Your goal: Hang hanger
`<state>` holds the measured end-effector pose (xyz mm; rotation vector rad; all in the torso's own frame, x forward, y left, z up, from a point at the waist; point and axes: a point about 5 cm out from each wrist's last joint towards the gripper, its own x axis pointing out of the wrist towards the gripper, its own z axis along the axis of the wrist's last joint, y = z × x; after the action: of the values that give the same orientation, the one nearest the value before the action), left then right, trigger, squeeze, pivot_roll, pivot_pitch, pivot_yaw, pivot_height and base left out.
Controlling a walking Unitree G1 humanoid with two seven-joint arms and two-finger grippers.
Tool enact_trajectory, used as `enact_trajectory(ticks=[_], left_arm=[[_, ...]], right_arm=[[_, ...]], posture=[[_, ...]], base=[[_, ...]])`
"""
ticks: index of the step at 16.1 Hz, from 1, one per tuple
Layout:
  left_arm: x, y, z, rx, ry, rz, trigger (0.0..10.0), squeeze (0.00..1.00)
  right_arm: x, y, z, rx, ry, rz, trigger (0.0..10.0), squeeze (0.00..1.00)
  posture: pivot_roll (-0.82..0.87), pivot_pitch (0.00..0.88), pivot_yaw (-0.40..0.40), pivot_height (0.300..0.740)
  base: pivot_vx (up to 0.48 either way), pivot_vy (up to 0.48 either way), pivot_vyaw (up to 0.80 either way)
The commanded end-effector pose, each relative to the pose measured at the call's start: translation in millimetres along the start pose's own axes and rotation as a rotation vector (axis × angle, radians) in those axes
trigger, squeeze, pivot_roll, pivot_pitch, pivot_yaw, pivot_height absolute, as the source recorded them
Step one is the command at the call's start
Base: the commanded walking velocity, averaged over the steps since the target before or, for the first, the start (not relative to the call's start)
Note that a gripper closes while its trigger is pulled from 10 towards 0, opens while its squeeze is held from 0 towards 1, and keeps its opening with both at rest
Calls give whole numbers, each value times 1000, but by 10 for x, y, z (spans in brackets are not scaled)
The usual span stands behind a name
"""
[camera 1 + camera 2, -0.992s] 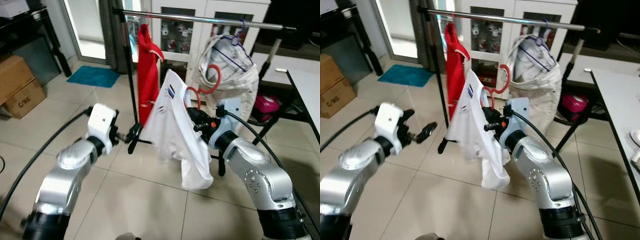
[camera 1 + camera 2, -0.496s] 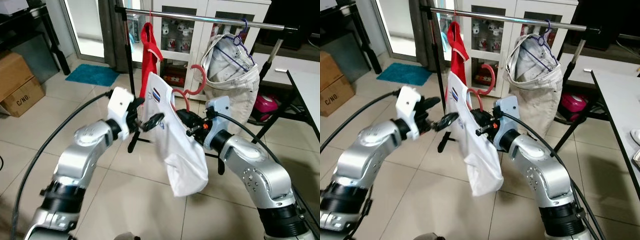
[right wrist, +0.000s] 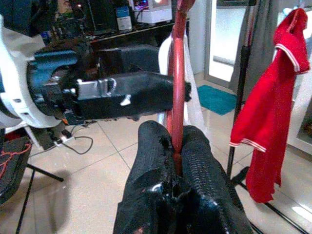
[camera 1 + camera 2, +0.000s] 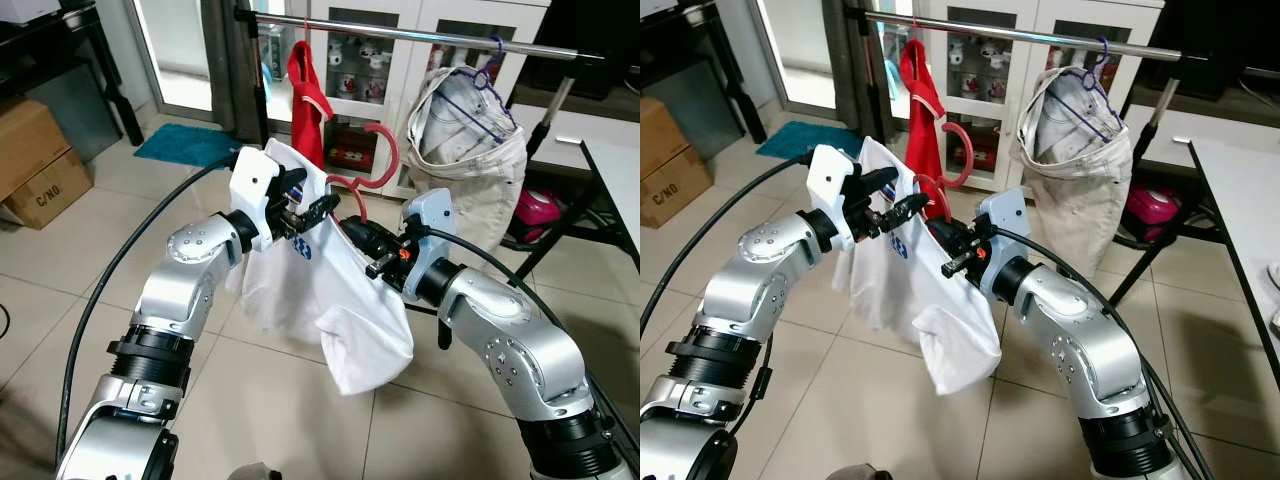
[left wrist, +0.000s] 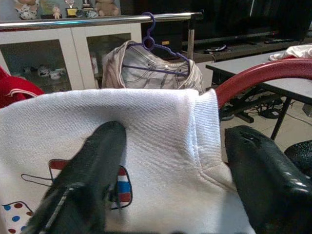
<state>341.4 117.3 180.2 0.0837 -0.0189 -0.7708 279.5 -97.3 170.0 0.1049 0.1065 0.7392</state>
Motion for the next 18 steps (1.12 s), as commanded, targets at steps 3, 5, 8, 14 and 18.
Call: enact_trajectory(ticks=[3,5,8,14,18], left_arm=[[71,-24,31,75,12,5,0,0],[80,-30,8,130,28,39,0,0],[85,-43,-24,149,30,124,0,0],[82,-81,-67,138,30,138,0,0],[76,-95,-69,134,33,148,0,0]], right_arm=[[-15,16,149,-18,-66,7,10000,0],[-13,-17,147,-13,-66,-15,10000,0],[-3,-73,144,-3,-64,-51,10000,0],[-1,-104,138,9,-63,-66,10000,0],[-9,-123,131,11,-61,-78,10000,0]], posture=[[-118,0,0,740],[-118,0,-1,740],[-115,0,-6,740],[-113,0,-13,740],[-114,0,-13,740]], base=[[0,0,0],[0,0,0],[0,0,0],[0,0,0],[0,0,0]])
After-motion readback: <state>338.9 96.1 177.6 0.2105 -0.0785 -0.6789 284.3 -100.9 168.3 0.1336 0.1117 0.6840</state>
